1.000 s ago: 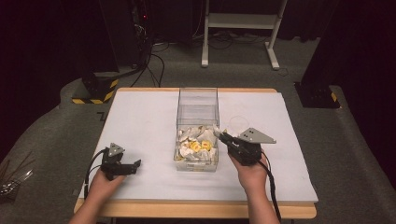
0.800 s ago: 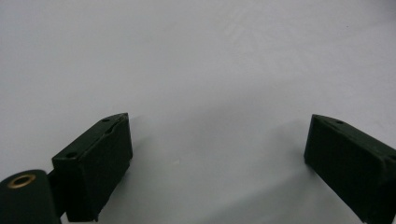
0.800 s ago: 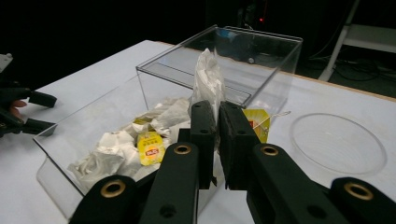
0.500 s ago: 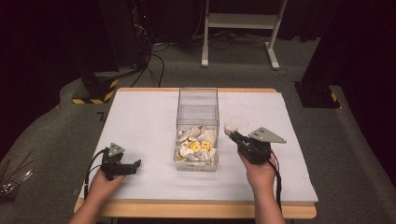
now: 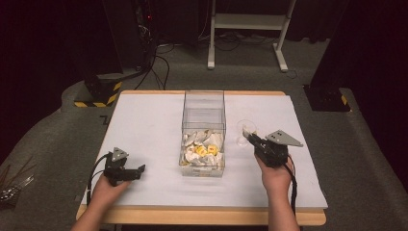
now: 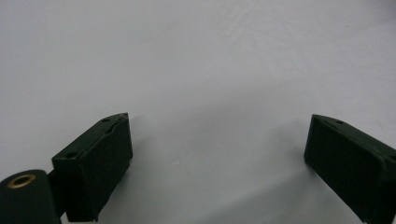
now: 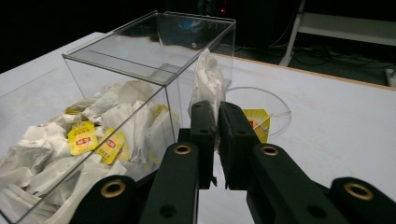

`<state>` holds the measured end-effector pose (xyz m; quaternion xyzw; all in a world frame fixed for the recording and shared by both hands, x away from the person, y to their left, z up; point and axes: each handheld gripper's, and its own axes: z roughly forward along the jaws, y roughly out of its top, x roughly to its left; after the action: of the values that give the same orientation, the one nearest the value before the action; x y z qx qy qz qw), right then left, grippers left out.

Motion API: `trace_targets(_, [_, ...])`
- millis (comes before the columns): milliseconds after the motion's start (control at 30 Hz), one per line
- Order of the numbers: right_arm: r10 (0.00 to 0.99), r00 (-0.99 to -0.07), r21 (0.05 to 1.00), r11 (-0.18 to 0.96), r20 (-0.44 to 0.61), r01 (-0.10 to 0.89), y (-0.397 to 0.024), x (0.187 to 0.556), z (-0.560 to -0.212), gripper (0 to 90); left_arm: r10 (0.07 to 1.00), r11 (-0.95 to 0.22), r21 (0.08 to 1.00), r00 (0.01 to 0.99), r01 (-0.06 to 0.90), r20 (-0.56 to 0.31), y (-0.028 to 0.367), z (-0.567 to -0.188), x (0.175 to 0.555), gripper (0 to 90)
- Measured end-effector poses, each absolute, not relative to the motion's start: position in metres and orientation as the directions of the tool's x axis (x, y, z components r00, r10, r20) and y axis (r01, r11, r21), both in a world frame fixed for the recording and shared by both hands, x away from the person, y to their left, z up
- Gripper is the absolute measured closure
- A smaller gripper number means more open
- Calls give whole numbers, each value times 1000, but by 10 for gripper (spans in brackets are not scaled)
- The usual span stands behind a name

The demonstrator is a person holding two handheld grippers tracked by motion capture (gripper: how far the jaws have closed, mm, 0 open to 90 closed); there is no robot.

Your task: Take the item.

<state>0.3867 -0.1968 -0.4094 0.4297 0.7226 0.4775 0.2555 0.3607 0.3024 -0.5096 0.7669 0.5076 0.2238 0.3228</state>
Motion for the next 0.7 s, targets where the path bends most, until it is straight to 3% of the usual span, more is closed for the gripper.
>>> trace_targets(700, [876, -482, 890, 213, 9, 404, -198, 410, -396, 846, 923, -277, 722, 385, 634, 16, 302, -510, 361, 80])
